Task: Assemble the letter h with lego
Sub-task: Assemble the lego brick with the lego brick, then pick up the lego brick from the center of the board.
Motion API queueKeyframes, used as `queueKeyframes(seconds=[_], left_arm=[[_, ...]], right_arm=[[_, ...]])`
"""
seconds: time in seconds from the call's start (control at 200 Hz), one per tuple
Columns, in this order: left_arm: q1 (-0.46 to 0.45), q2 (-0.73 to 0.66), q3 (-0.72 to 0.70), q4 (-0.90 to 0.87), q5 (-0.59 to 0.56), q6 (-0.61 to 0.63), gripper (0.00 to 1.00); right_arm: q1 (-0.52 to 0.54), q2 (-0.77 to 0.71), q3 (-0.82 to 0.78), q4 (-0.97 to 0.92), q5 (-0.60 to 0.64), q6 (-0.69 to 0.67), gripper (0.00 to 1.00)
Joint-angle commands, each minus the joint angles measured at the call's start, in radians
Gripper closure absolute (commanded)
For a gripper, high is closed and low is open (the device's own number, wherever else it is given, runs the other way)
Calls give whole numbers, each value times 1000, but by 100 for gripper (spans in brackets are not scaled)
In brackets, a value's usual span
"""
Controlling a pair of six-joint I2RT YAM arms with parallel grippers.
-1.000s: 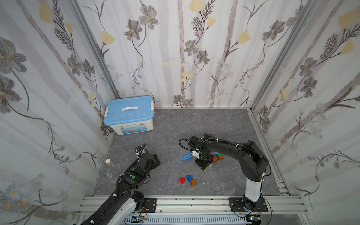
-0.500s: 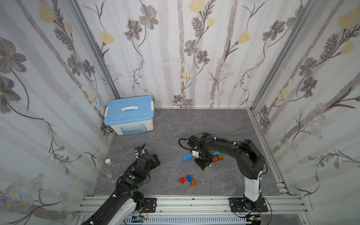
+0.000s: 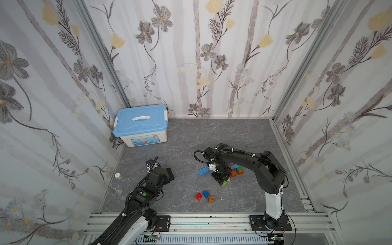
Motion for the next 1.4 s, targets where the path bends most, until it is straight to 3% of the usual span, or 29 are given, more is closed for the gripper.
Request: queueKeyframes(seconds=[0.0, 0.969, 1.394], left_arm=[[0, -2, -1, -2, -9, -1, 0], [0, 1, -2, -2, -3, -2, 0], [0, 4, -1, 3, 0, -3, 0]], right_arm=[[1, 9, 6, 22, -1, 7, 80], [1, 14, -10, 94, 27, 44, 71], [9, 64, -161, 277, -19, 103, 82]])
